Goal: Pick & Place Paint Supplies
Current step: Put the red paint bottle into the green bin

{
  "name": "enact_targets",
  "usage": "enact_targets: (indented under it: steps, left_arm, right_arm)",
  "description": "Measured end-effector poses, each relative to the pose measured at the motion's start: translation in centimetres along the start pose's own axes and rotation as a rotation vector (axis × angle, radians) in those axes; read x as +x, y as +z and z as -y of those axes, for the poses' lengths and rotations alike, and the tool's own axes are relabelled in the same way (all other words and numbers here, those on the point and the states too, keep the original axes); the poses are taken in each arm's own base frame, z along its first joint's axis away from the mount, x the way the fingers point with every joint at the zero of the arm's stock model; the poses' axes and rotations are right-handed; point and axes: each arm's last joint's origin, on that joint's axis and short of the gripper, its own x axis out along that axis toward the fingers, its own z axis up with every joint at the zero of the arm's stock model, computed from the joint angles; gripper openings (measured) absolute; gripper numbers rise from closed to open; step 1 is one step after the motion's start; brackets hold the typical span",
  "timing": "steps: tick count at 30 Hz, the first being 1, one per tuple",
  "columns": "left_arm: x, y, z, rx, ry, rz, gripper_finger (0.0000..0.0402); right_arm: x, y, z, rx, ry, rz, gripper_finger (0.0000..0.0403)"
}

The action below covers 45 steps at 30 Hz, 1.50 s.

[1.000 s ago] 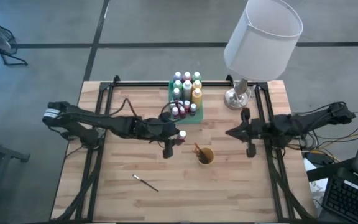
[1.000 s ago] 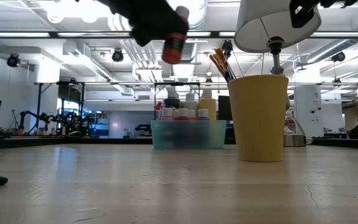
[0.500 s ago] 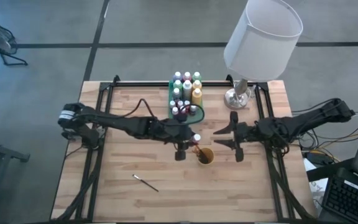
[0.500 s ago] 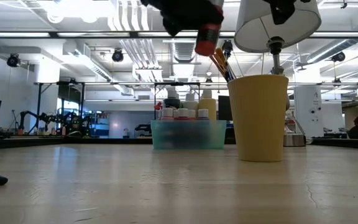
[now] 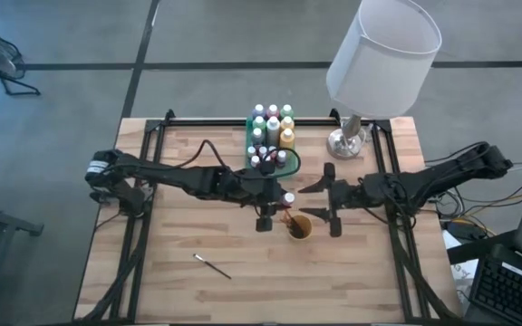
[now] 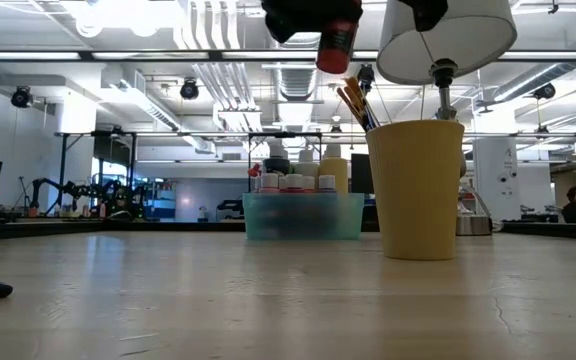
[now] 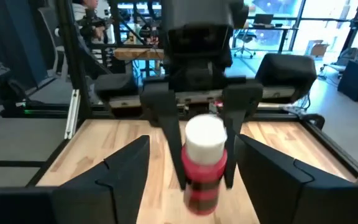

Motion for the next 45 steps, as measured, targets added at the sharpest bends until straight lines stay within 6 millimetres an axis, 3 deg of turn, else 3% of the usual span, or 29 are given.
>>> enact_targets:
  steps: [11,18,42,45]
  left_arm:
    - [-0.1,0.0,0.0,0.017,0.000,-0.003,0.0142]
    - [-0.1,0.1,0.0,0.023,0.000,0.001,0.0142]
    - [-0.2,0.3,-0.2,0.038,0.004,0.026,0.0142]
    - [-0.2,0.3,-0.2,0.038,0.005,0.026,0.0142]
  right_arm:
    - [2.4,0.0,0.6,-0.018,-0.045,-0.037,0.0273]
    - [3.3,-0.3,0.6,-0.028,-0.051,-0.032,0.0280]
    - [3.7,-0.2,0.7,-0.062,-0.055,0.005,0.0114]
    - [3.7,-0.2,0.7,-0.065,-0.055,0.006,0.0110]
